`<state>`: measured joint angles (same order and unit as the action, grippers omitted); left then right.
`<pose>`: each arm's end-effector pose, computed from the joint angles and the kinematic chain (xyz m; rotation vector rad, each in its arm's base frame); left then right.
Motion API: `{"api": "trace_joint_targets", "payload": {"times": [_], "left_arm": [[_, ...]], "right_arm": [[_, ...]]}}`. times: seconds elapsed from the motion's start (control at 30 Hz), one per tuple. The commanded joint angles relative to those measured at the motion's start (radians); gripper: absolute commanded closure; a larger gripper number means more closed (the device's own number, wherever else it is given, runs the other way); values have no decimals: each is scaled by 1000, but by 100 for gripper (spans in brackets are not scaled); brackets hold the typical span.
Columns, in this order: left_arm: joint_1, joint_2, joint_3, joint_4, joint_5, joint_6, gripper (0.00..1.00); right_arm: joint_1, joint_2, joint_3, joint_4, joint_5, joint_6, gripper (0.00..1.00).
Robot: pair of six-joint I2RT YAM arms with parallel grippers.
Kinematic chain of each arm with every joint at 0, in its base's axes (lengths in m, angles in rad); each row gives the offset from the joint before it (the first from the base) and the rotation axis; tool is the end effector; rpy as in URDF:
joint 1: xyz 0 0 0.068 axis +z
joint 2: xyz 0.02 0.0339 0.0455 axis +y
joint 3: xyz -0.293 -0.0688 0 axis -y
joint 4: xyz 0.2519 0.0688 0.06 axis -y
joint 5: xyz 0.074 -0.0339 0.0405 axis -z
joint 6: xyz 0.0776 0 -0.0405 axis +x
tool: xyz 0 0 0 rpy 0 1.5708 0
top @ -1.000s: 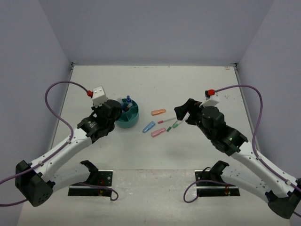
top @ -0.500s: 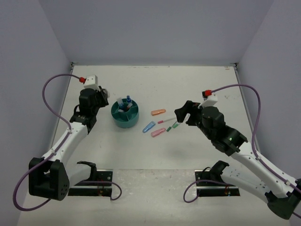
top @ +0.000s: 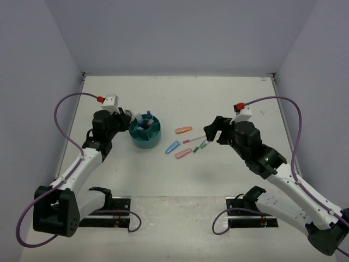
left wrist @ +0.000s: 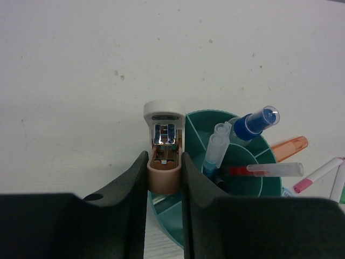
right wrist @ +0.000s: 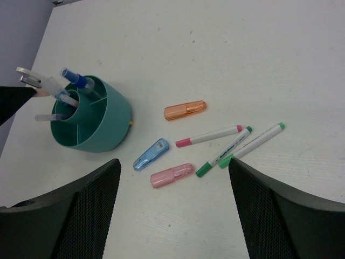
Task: Sort the stationery into containers
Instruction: Place the stapler in the storage box.
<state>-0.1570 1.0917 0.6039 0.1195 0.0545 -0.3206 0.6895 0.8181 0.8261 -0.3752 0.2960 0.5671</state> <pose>0.2728 -0.0475 0.2539 -0.1234 1.9525 -0.3692 0.1760 0.1158 0.3361 0.0801 1.9596 0.5522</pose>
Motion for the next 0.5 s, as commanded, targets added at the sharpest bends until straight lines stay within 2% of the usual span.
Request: {"api": "trace_joint_targets", "payload": {"times": [0.0,0.2,0.33,0.47], "left_arm": [[10,7,3,45,42,21,100],[10,39,6,-8,47,18,100],[11,41,-1,-8,72,14,90],[10,41,1,-15,86,15,88]], "right_arm": [[-11,-4,5,16,-20,-32,18],[-29,-9,1,17,-30,-35,18],[-32,7,4,21,-38,-35,18],[-36,19,1,26,-37,-35,18]]}}
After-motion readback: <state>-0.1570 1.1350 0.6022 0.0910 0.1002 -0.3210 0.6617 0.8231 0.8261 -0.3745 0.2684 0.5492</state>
